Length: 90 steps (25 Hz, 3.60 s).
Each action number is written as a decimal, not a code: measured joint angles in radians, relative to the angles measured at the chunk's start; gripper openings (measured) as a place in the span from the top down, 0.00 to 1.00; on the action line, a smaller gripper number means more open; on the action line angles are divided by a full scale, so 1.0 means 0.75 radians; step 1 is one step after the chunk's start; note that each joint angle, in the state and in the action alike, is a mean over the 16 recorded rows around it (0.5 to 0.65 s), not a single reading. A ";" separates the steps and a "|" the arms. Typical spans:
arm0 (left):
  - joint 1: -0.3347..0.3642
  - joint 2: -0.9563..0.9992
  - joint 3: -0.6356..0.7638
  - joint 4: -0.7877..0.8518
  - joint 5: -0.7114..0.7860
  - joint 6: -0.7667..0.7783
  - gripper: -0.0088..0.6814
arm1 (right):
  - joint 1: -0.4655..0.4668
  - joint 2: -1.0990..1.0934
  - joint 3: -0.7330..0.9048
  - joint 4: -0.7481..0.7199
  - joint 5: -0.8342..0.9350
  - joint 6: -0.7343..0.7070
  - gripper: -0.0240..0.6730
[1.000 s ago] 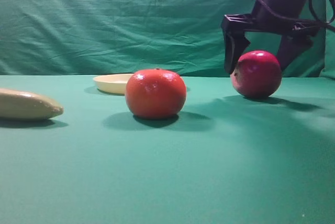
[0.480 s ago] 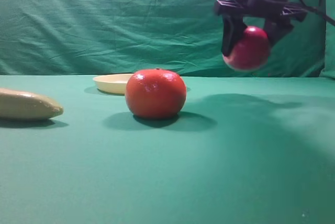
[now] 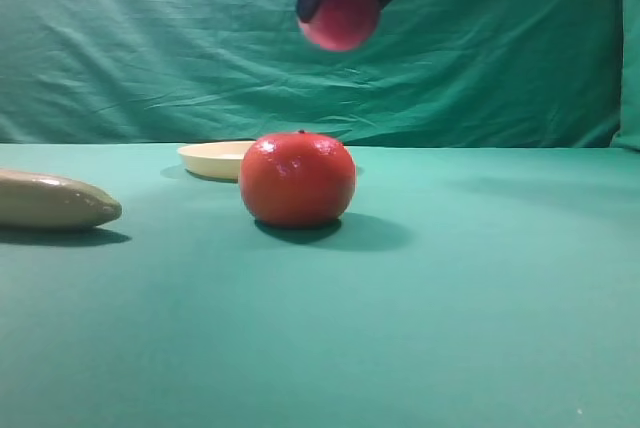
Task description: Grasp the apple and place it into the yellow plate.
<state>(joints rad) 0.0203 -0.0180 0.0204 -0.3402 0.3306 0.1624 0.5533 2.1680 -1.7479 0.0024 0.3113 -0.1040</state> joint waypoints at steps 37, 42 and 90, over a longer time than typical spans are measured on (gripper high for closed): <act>0.000 0.000 0.000 0.000 0.000 0.000 0.76 | 0.037 -0.488 0.014 -0.112 0.452 0.032 0.86; 0.000 0.000 0.000 0.000 0.000 0.000 0.76 | 0.037 -0.668 0.106 -0.116 0.532 0.088 0.96; 0.000 0.000 0.000 0.000 0.000 0.000 0.76 | -0.361 -2.254 1.361 -0.365 0.505 0.387 0.97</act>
<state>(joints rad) 0.0203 -0.0180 0.0204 -0.3402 0.3306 0.1624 0.2827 0.4773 -0.7269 -0.2715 0.6898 0.1861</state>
